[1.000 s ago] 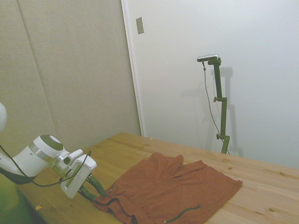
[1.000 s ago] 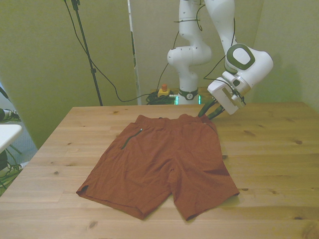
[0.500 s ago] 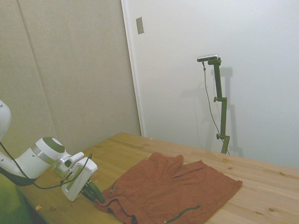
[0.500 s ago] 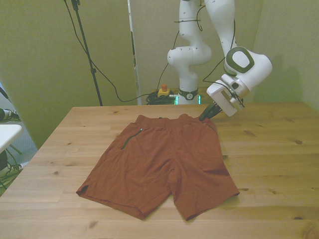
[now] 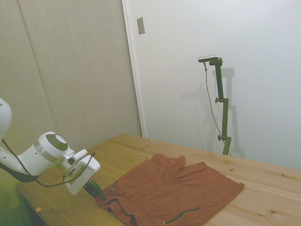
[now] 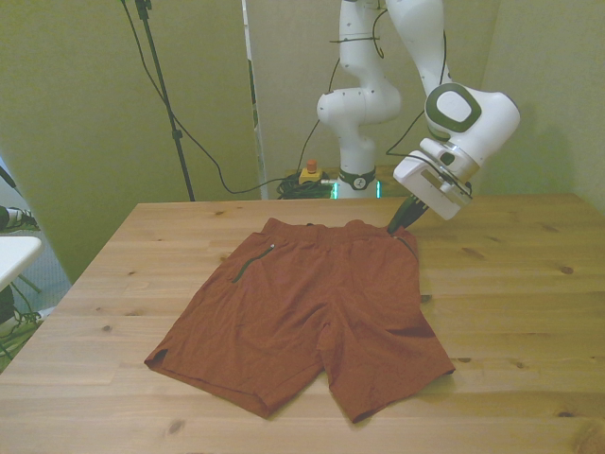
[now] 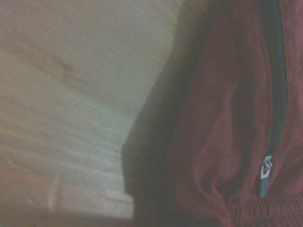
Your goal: Fold the shorts
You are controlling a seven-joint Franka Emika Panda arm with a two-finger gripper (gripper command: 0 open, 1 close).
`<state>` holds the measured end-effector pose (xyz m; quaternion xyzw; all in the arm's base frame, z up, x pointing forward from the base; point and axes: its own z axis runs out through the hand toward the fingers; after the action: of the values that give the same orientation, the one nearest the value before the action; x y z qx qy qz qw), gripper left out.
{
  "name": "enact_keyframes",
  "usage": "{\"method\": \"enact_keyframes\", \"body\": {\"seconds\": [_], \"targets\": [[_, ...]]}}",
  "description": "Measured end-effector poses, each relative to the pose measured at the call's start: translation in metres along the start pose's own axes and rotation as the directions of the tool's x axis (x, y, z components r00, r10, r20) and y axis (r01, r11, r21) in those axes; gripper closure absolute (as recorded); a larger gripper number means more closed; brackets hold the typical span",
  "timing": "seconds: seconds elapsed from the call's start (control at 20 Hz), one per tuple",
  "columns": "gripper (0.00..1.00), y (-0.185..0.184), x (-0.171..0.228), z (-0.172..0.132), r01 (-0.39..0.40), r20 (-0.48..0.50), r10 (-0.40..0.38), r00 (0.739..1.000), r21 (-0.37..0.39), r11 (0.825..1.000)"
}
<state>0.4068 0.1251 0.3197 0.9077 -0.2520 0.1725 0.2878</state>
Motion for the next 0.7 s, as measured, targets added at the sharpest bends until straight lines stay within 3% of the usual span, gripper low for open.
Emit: {"method": "enact_keyframes", "body": {"seconds": [0.4, 0.55, 0.7], "targets": [[1.00, 0.055, 0.059, -0.037, -0.134, 0.082, 0.125, 0.989, 0.112, 0.985], [1.00, 0.091, 0.088, -0.036, -0.212, 0.151, 0.188, 0.971, 0.162, 0.964], [1.00, 0.128, 0.114, -0.026, -0.290, 0.267, 0.226, 0.937, 0.231, 0.929]]}}
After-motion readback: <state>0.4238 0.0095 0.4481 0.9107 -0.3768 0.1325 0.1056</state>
